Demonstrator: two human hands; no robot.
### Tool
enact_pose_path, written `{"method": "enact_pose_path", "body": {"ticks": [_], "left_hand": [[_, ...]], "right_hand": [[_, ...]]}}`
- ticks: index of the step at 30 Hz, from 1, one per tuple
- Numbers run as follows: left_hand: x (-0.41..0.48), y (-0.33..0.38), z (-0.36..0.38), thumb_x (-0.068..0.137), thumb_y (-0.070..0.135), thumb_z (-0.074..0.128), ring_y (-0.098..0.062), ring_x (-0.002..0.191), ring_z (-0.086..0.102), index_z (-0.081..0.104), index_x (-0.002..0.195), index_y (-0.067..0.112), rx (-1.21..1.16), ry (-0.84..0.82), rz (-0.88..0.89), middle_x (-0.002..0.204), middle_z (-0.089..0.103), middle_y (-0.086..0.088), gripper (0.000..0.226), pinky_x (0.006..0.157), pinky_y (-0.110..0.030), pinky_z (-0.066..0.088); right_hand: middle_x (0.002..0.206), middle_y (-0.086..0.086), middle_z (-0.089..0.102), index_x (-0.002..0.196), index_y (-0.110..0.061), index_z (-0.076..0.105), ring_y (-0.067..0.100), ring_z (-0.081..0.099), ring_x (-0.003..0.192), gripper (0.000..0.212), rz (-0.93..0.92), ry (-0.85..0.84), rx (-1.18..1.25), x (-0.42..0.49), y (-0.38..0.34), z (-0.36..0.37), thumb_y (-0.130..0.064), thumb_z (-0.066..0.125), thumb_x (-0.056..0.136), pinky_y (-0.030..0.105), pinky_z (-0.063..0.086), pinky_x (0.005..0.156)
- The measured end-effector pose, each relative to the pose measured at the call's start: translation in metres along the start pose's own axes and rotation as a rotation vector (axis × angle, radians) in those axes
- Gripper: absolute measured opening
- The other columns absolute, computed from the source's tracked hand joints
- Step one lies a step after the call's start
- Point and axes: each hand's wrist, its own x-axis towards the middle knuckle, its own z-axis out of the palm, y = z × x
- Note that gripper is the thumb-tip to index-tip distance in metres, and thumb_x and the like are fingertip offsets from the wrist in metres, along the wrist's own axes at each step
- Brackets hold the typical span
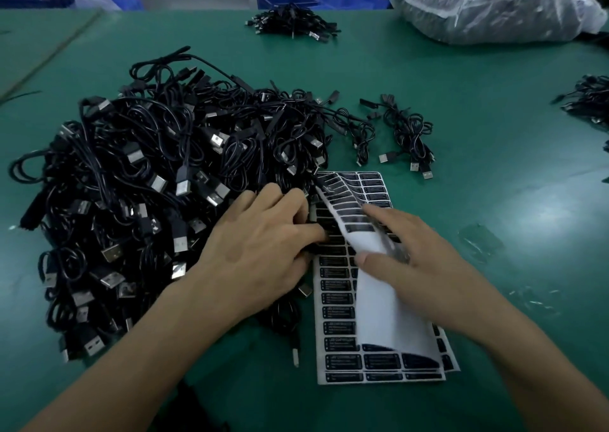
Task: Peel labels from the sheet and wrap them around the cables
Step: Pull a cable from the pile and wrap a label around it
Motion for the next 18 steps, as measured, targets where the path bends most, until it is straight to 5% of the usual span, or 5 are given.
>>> {"method": "enact_pose_path", "body": {"ticks": [4, 8, 13, 18], "left_hand": [[0.001, 0.000, -0.001, 0.088, 0.032, 0.069, -0.020, 0.094, 0.051, 0.071, 0.101, 0.034, -0.026, 0.033, 0.056, 0.102, 0.056, 0.006, 0.013, 0.079, -0.037, 0.042], [0.002, -0.006, -0.004, 0.101, 0.035, 0.044, -0.007, 0.103, 0.046, 0.062, 0.112, 0.034, -0.173, 0.036, -0.042, 0.110, 0.055, 0.016, 0.021, 0.094, -0.029, 0.042], [0.003, -0.016, -0.014, 0.100, 0.025, 0.056, -0.008, 0.087, 0.061, 0.070, 0.105, 0.023, -0.350, 0.152, -0.166, 0.093, 0.064, 0.011, 0.015, 0.081, -0.036, 0.055], [0.001, -0.007, -0.011, 0.093, 0.043, 0.056, -0.008, 0.080, 0.057, 0.070, 0.093, 0.027, -0.293, 0.130, -0.078, 0.084, 0.064, 0.014, 0.021, 0.071, -0.034, 0.053]], "right_hand": [[0.151, -0.030, 0.027, 0.144, -0.061, 0.031, 0.001, 0.020, 0.146, 0.067, 0.025, 0.007, 0.099, 0.001, -0.004, -0.003, -0.065, 0.047, 0.080, 0.041, 0.024, 0.118], [0.163, -0.021, 0.007, 0.146, -0.058, 0.027, -0.006, -0.002, 0.145, 0.066, 0.012, -0.068, -0.256, -0.006, -0.001, 0.003, -0.067, 0.047, 0.083, 0.046, 0.009, 0.120], [0.161, -0.023, -0.002, 0.142, -0.054, 0.028, -0.007, -0.013, 0.143, 0.071, -0.042, -0.056, -0.395, -0.013, -0.002, 0.011, -0.081, 0.031, 0.076, 0.043, 0.006, 0.119], [0.150, -0.019, 0.026, 0.130, -0.041, 0.034, 0.010, 0.014, 0.147, 0.062, -0.130, -0.093, -0.439, -0.006, -0.015, 0.020, -0.079, 0.041, 0.081, 0.039, 0.020, 0.121]]}}
